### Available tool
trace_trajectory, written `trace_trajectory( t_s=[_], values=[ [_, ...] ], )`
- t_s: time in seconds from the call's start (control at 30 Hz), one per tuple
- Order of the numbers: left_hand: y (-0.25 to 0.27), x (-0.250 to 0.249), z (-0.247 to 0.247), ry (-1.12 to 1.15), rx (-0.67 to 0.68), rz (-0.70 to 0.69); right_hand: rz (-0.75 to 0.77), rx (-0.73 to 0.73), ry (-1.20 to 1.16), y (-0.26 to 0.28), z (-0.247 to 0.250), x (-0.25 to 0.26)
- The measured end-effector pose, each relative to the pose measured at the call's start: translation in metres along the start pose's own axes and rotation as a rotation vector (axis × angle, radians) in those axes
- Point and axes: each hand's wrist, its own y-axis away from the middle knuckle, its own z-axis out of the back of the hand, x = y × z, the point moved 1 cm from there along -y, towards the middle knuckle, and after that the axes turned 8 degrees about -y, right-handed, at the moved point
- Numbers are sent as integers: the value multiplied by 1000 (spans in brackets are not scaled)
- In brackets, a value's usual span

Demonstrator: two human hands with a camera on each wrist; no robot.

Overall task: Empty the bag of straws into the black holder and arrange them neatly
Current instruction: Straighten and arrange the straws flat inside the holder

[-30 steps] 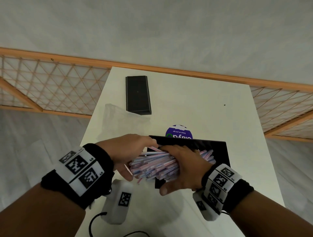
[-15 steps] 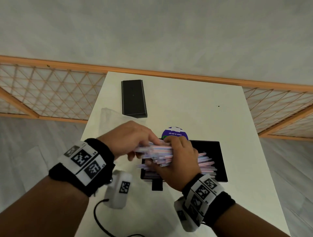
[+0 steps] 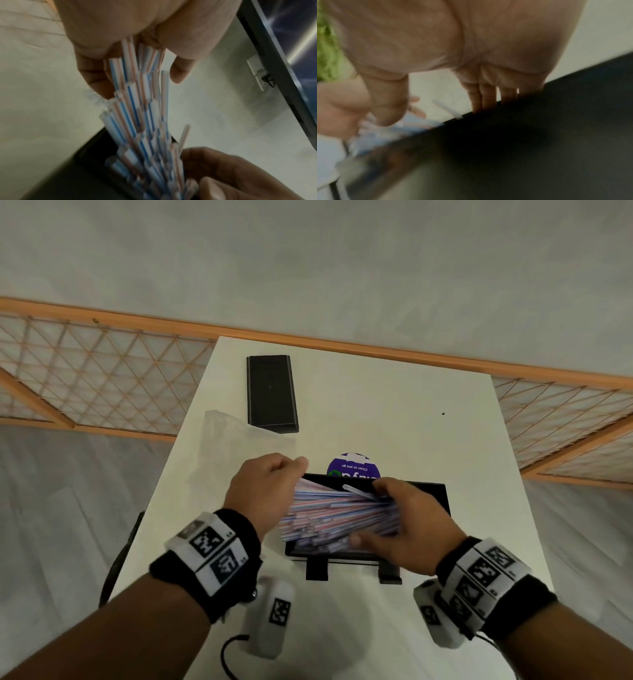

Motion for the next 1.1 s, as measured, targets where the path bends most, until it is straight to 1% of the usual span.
trace_trajectory(
  t_s=[0.07, 0.1, 0.17, 0.27, 0.33, 0.4, 0.47, 0.53, 0.57, 0.6, 0.63, 0.7, 0.77, 0.83, 0.93, 0.97, 1.0, 1.03, 1.1],
  values=[
    [4, 4, -5, -57, -41, -62, 29, 116, 65, -5, -8, 1],
    [5, 6, -7, -93, -56, -101, 51, 143, 103, -7, -15, 3],
    [8, 7, -8, -176, -77, -187, 81, 140, 165, -8, -29, 11],
    [13, 6, -10, -335, -21, -274, 68, 133, 198, -10, -41, 21],
    [13, 7, -10, -399, -16, -311, 63, 127, 203, -12, -45, 27],
    [12, 6, -7, -364, -64, -324, 106, 55, 175, -13, -49, 32],
    [10, 5, -5, -274, -88, -339, 170, -90, 134, -11, -51, 37],
    [6, 7, -3, -131, -62, -331, 216, -269, 121, -8, -53, 42],
    [5, 7, -1, -79, -50, -315, 223, -323, 123, -8, -54, 45],
    [3, 8, -1, -68, -44, -303, 218, -343, 131, -8, -56, 47],
    [0, 8, -1, -91, -38, -303, 197, -327, 138, -10, -57, 49],
    [0, 7, -5, -194, -13, -303, 146, -232, 134, -12, -59, 49],
    [-1, 7, -7, -249, -6, -281, 163, -159, 66, -9, -55, 45],
    [1, 4, -3, -232, -36, -274, 197, -147, -22, -2, -43, 38],
    [5, -1, 3, -218, -149, -349, 201, -213, -73, 16, -16, 20],
    [5, -2, 3, -212, -178, -367, 181, -198, -62, 22, -9, 10],
    [4, -1, 2, -190, -191, -359, 144, -135, -48, 26, -4, 0],
    [3, 1, 0, -139, -189, -323, 104, -38, -5, 30, -4, -9],
    [-2, 8, -5, 46, -154, -167, 96, 139, 159, 33, -12, -21]
  ],
)
